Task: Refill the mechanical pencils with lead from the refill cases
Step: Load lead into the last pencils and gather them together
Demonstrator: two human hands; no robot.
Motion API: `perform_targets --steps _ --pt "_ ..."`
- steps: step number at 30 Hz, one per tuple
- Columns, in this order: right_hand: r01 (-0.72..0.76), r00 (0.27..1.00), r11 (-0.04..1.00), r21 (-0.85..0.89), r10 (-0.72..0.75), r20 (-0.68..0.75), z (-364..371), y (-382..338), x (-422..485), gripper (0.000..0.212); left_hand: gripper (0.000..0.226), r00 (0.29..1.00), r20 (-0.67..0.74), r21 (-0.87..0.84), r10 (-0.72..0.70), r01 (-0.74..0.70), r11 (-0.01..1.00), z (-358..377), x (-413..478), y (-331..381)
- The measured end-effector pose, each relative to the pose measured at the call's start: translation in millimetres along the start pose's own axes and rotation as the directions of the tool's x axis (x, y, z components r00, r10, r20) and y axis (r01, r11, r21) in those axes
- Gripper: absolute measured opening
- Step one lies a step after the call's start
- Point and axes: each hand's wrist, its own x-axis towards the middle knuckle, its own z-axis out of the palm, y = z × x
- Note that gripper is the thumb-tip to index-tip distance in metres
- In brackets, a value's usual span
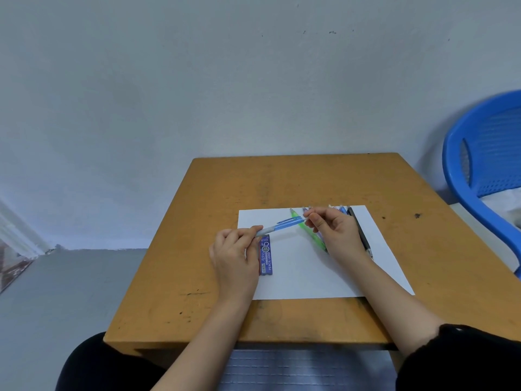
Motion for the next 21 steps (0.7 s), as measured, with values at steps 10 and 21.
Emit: perform_targets --steps 10,21 --pt "-0.114 0.992 0.981 0.155 0.121 -0.038 0 0 0 0.015 0.027 0.986 0.018 0.048 0.166 -0.166 0.985 5 0 -3" --pt "-0.357 0.928 0.594 0.721 0.316 0.199 25 -29 12 0.027 0.049 0.963 0.267 -0.468 -0.018 0.146 0.871 -8 -5 15"
